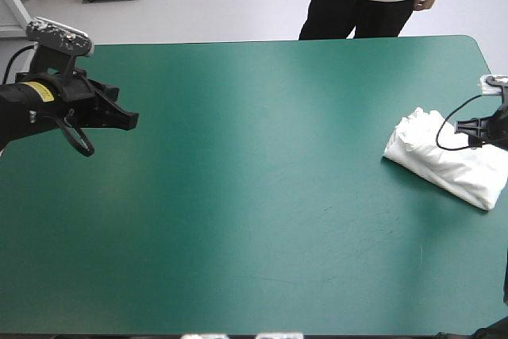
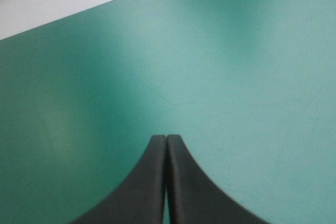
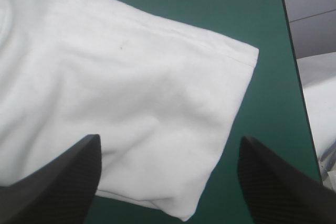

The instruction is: Fold the cloth

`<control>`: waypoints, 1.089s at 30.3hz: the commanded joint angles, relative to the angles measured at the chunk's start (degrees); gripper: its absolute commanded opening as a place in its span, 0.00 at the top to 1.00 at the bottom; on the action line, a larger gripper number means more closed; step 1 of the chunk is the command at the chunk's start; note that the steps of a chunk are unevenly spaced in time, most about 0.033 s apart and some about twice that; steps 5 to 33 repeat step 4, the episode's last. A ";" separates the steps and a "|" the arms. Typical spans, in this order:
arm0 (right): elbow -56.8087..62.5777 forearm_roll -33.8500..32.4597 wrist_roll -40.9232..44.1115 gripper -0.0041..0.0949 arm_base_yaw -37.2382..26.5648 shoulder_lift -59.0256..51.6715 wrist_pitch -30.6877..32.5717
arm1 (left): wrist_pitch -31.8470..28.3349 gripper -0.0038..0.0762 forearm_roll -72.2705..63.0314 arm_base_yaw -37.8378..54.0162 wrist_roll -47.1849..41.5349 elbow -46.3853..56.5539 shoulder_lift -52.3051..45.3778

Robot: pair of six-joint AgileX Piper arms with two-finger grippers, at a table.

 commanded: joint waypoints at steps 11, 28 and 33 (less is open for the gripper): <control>-1.46 22.81 -12.57 0.29 1.70 -12.46 -3.73 | -4.20 0.96 12.36 0.02 -7.48 -1.45 -8.24; -1.46 22.81 -12.57 0.29 1.70 -12.46 -3.73 | -4.20 0.96 12.36 0.02 -7.48 -1.45 -8.24; -1.46 22.81 -12.57 0.29 1.70 -12.46 -3.73 | -4.20 0.96 12.36 0.02 -7.48 -1.45 -8.24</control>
